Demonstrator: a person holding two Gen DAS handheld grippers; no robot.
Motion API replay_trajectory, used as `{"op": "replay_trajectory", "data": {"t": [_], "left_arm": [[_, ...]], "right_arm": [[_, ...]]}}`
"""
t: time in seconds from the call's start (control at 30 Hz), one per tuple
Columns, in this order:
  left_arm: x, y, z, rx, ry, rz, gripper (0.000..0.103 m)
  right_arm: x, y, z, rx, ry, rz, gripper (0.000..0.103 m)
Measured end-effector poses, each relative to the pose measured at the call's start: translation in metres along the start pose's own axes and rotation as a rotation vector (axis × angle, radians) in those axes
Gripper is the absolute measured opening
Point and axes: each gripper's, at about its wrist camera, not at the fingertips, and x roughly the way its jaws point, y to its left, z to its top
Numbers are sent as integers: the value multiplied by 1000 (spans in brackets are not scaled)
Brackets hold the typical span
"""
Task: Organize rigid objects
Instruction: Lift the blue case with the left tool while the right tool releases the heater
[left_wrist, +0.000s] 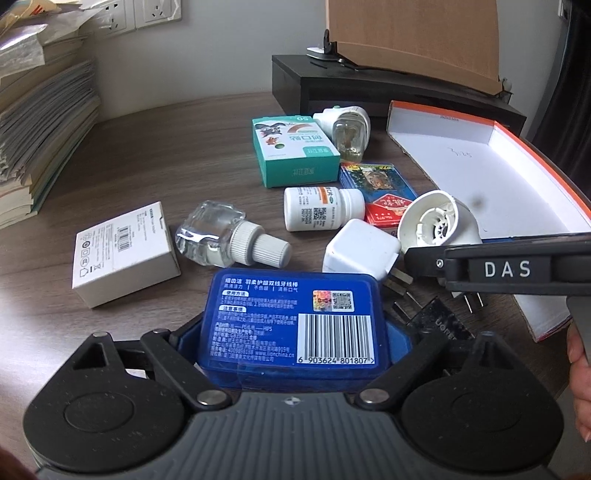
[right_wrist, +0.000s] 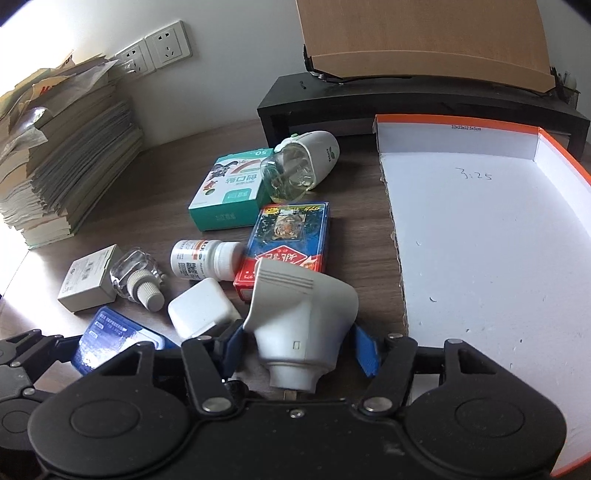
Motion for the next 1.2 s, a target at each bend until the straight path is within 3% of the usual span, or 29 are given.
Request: {"op": "replay_trajectory", "data": {"t": [0.27,0.47,0.7,0.9,1.2], "left_arm": [[-26,10,12,-56,-60,31,94],[-45,-1,30,-66,-99,2,94],[-54,-40,56,-57,-121,-82,94],[-47,-87,84,-19,-95,-142,94],[-16,-137,125,-68,-134,-124,94]], "right_arm": [[-35,2,7,-33,-86,-25,73],[-71,-8,16,-11,-148,-69,73],[-111,-38,24,32,-199,-157,73],[-138,-77,39,57,-212,-221,73],[-137,-135,69,24,-235,-218,73]]}}
